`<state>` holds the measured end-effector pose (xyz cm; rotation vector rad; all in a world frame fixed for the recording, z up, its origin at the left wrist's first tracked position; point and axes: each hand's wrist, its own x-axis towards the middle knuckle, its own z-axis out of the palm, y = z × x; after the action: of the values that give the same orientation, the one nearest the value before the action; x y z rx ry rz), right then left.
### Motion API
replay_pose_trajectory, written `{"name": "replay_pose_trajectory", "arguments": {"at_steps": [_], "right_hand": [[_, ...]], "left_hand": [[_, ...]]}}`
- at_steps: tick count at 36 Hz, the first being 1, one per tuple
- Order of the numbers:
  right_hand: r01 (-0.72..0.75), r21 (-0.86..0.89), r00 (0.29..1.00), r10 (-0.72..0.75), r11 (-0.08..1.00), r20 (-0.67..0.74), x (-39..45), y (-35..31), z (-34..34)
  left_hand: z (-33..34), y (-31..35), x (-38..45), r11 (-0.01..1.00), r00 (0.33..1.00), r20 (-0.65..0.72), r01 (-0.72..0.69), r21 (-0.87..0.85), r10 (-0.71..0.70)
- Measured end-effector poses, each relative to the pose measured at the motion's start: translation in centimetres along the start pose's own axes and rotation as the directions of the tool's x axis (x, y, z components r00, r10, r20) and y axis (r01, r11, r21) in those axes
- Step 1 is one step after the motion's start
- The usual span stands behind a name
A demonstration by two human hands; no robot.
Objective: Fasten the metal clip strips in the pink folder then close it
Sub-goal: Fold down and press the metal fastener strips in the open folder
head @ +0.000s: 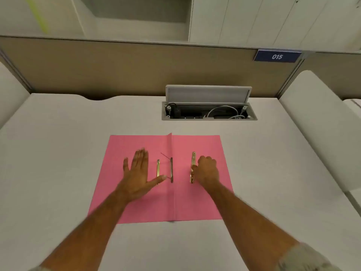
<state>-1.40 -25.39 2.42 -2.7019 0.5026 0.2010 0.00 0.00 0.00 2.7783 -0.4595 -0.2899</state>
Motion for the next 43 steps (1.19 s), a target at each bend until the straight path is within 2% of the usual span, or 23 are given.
{"name": "replay_pose_trajectory", "arguments": {"at_steps": [3, 6, 19, 28, 43], "right_hand": [[-0.114, 0.075, 0.993, 0.112, 0.991, 0.029, -0.1, -0.2, 0.7], [-0.169, 0.08, 0.986, 0.169, 0.982, 0.009, -0.3, -0.6, 1.4], [-0.334, 0.208, 0.94, 0.341, 0.919, 0.002, 0.1, -2.6, 2.9], [-0.317, 0.068, 0.946, 0.32, 0.946, -0.047, 0.3, -3.4, 3.3], [-0.276, 0.079, 0.96, 0.278, 0.958, -0.023, 0.1, -3.7, 2.9]], "left_hand": [[1.2, -0.6, -0.5, 0.997, 0.995, 0.103, -0.024, 0.077, 0.016], [2.7, -0.5, -0.9, 0.994, 0.987, 0.148, -0.082, 0.074, 0.07], [5.5, 1.6, 0.5, 0.986, 0.976, 0.172, -0.145, 0.076, 0.131], [6.4, 1.8, 1.0, 0.99, 0.969, 0.217, -0.134, 0.054, 0.119], [6.1, 1.9, 1.1, 0.994, 0.967, 0.23, -0.108, -0.007, 0.106]]}}
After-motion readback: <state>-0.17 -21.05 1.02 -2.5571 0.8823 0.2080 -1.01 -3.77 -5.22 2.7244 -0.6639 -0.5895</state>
